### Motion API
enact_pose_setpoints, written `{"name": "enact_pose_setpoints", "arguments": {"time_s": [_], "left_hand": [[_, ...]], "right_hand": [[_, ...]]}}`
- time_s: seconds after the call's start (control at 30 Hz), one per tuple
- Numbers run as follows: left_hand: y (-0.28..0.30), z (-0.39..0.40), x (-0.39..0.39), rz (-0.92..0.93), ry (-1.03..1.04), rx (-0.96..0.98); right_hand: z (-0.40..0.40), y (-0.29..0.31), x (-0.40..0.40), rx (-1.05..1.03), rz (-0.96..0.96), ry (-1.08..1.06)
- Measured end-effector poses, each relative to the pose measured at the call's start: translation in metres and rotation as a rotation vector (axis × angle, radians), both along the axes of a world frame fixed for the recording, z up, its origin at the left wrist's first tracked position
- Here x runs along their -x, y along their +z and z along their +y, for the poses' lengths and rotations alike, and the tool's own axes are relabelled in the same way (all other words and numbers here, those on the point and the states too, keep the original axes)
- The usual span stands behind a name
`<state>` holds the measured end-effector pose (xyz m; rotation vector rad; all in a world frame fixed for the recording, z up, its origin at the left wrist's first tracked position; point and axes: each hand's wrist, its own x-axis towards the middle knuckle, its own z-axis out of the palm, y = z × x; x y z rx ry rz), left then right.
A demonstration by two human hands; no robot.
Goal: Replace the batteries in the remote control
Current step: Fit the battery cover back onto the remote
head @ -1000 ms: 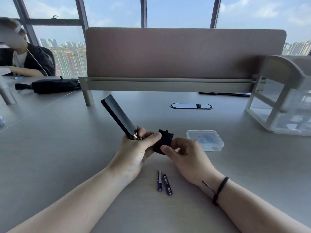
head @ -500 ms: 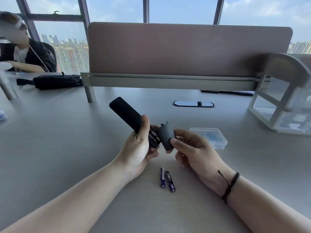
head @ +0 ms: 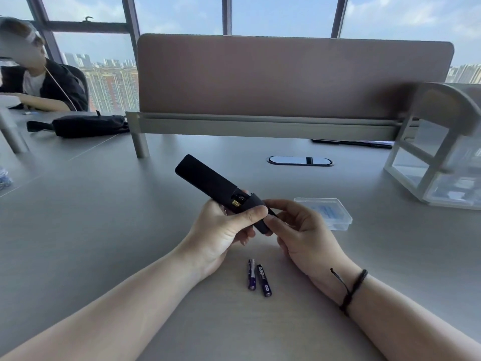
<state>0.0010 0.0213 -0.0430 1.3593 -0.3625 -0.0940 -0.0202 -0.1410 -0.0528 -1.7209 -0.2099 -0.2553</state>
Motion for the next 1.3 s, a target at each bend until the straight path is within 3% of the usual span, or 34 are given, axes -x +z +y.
{"name": "enact_pose_setpoints", "arguments": {"time_s": [0.3,0.73,1.3], "left_hand": [[-0.0033,-0.0013,-0.0007,0.008,-0.03,-0.003],[-0.0019,-0.0022,-0.0005,0.076,-0.007,0.036],[-0.0021,-0.0015,0.0006,0.046,0.034,-0.012]], "right_hand": [[-0.0026,-0.0042,-0.004,-0.008,0.0,-0.076],[-0.0011,-0.0028,-0.0017,-0.102,0.036,-0.024],[0.0024,0.0014,0.0045,0.046,-0.011,-0.022]]}}
